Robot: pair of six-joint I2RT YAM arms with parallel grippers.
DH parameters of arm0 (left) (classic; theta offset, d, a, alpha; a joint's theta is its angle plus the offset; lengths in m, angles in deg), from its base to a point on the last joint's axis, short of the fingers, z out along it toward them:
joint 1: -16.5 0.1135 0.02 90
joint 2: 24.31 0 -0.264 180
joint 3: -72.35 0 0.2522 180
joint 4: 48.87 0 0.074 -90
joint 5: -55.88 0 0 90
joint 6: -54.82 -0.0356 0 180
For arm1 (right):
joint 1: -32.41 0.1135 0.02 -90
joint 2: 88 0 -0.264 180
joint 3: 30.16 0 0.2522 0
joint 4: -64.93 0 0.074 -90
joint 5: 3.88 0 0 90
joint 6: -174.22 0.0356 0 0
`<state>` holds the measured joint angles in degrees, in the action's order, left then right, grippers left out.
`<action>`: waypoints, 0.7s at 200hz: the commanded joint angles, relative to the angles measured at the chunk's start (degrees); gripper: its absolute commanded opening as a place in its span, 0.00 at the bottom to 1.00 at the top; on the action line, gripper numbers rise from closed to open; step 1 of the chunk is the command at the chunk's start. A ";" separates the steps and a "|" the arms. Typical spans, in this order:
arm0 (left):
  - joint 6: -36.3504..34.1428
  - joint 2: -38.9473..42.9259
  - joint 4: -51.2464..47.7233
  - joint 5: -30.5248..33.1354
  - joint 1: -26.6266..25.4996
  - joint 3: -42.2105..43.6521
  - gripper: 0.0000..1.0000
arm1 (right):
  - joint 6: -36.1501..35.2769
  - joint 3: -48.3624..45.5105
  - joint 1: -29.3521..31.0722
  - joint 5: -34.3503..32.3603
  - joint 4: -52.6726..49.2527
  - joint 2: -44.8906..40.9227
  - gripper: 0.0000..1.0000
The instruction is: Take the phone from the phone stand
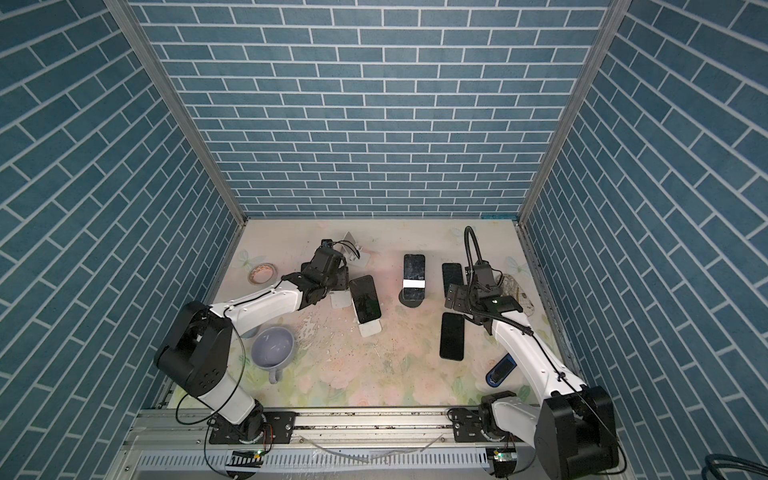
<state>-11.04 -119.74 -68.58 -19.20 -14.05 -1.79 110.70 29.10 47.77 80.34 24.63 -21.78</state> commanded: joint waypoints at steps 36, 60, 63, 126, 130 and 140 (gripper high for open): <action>0.00 -2.78 0.87 -1.71 1.94 -1.28 0.62 | 0.13 3.87 -0.15 1.40 -1.74 2.19 0.98; 0.71 -3.20 1.04 -1.90 2.41 -0.81 0.67 | 0.24 4.94 -0.15 1.39 -2.19 2.86 0.98; 0.82 -3.31 1.11 -1.89 2.49 -0.73 0.68 | 0.30 5.07 -0.15 1.43 -2.18 2.93 0.99; 1.35 -2.74 2.62 -2.72 2.43 1.53 0.86 | 0.59 6.74 -0.06 1.63 -3.30 4.18 0.98; 1.35 -2.50 2.62 -2.73 2.43 1.58 0.87 | 0.51 6.80 -0.13 1.65 -3.27 4.18 0.98; 1.22 -2.05 2.53 -2.79 2.43 1.83 0.90 | 0.33 7.18 -0.07 1.86 -3.25 4.35 0.98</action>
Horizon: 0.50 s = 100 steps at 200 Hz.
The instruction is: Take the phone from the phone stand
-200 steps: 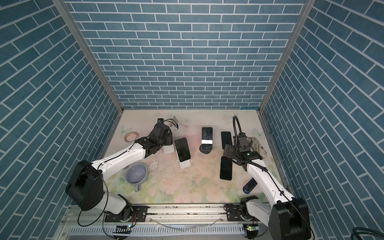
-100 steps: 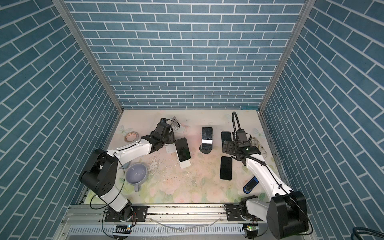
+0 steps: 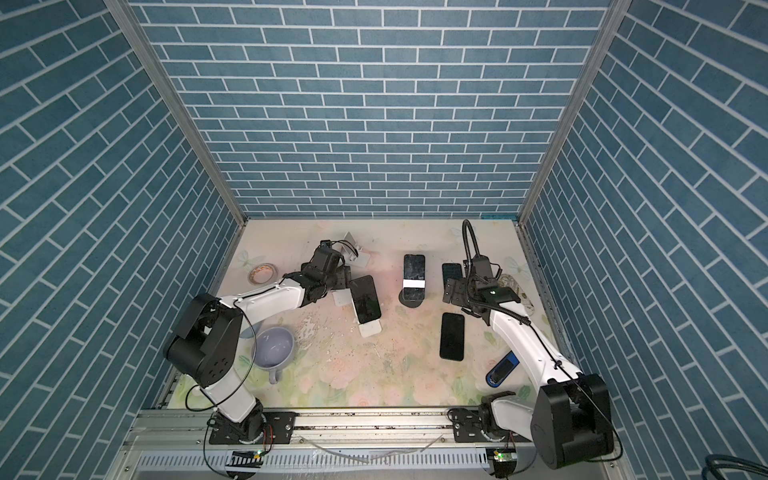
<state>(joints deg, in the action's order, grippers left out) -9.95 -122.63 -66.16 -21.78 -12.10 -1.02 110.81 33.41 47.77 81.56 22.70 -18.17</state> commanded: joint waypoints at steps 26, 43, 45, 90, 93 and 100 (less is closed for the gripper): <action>-0.49 3.06 0.10 0.02 0.52 1.65 1.00 | -0.06 4.60 -0.06 1.23 -1.35 1.82 0.98; -0.62 4.99 0.52 -0.77 0.48 2.28 1.00 | -0.05 5.86 0.03 2.41 -1.04 2.83 0.98; -0.62 5.29 0.54 -0.81 0.52 2.37 1.00 | -0.05 6.02 0.07 2.50 -1.01 2.96 0.98; -2.63 11.12 -1.92 -0.65 0.48 2.66 1.00 | -0.26 9.50 1.89 4.02 0.19 5.83 0.99; -2.71 11.74 -2.12 -0.58 0.55 2.66 1.00 | -0.37 9.83 2.07 4.09 0.17 6.13 0.99; -2.90 12.65 -2.55 -0.16 0.48 2.88 1.00 | -0.63 10.57 2.62 4.05 0.05 6.72 0.99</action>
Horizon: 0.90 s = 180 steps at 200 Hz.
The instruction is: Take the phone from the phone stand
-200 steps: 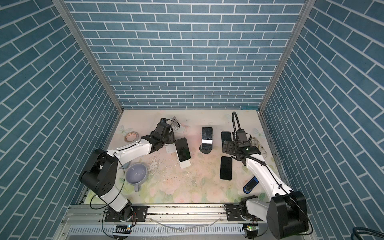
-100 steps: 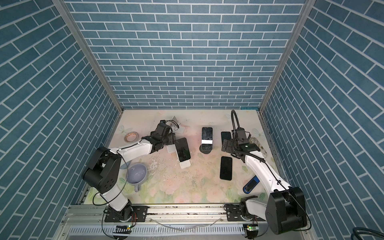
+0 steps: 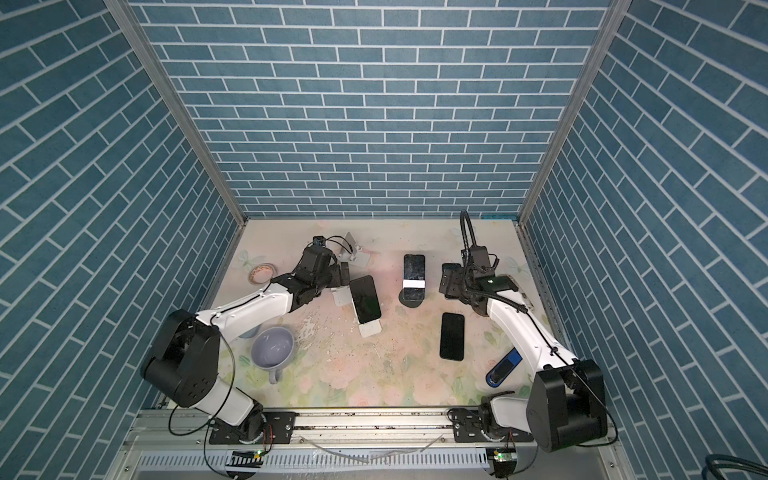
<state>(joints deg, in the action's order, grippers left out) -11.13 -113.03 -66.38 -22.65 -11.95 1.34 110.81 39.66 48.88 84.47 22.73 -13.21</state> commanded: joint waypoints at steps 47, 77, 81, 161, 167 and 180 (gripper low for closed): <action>-0.60 10.73 -6.44 2.06 0.39 2.80 1.00 | -2.33 8.99 5.70 1.25 -0.08 6.79 0.99; 1.89 17.17 -6.32 0.73 0.35 7.78 1.00 | -4.16 11.71 9.37 -0.29 0.47 11.32 0.99; 2.20 17.89 -6.36 0.37 0.34 8.39 1.00 | -4.22 11.98 9.72 -0.56 0.56 11.84 0.99; 6.59 28.62 -7.96 -3.47 -0.11 17.09 1.00 | -5.58 17.24 12.05 -0.81 0.57 18.00 0.99; 6.62 29.08 -8.76 -3.50 -0.04 17.09 1.00 | -5.58 17.33 12.09 -0.72 0.75 18.32 0.99; 6.33 30.33 -10.47 -3.66 -0.11 17.09 1.00 | -5.58 17.55 12.37 -0.70 1.01 19.07 0.99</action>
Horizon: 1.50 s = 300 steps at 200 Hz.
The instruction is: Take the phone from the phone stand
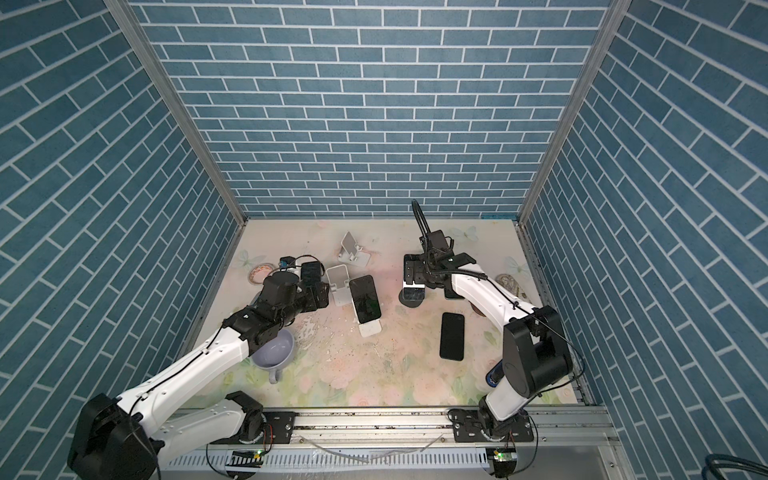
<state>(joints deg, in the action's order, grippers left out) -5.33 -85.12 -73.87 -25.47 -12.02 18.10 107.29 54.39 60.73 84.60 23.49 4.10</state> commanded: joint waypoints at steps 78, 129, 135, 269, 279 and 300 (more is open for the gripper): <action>-1.63 9.50 -10.01 -0.22 0.01 -1.79 1.00 | -0.41 4.63 1.36 -1.64 3.41 6.24 0.99; -1.13 12.45 -9.58 0.99 -0.05 -0.31 1.00 | 0.48 5.35 1.99 -1.40 3.71 8.13 0.99; -1.15 12.43 -9.58 1.18 0.01 -0.25 1.00 | 0.49 5.65 2.16 -1.70 3.27 8.42 0.99; -2.93 11.46 -7.99 2.49 0.07 0.32 1.00 | 2.33 11.46 3.85 -6.30 -3.40 13.64 0.74; -2.99 11.27 -7.45 2.37 0.09 0.32 1.00 | 2.33 11.81 3.94 -6.26 -3.84 13.73 0.70; -3.41 10.88 -6.78 2.28 0.15 0.32 1.00 | 2.18 12.87 3.95 -5.88 -4.97 13.65 0.62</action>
<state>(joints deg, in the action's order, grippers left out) -7.61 -73.78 -81.74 -23.66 -12.02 17.93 109.04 63.72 64.34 79.51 21.57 17.02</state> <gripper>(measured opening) 0.996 0.736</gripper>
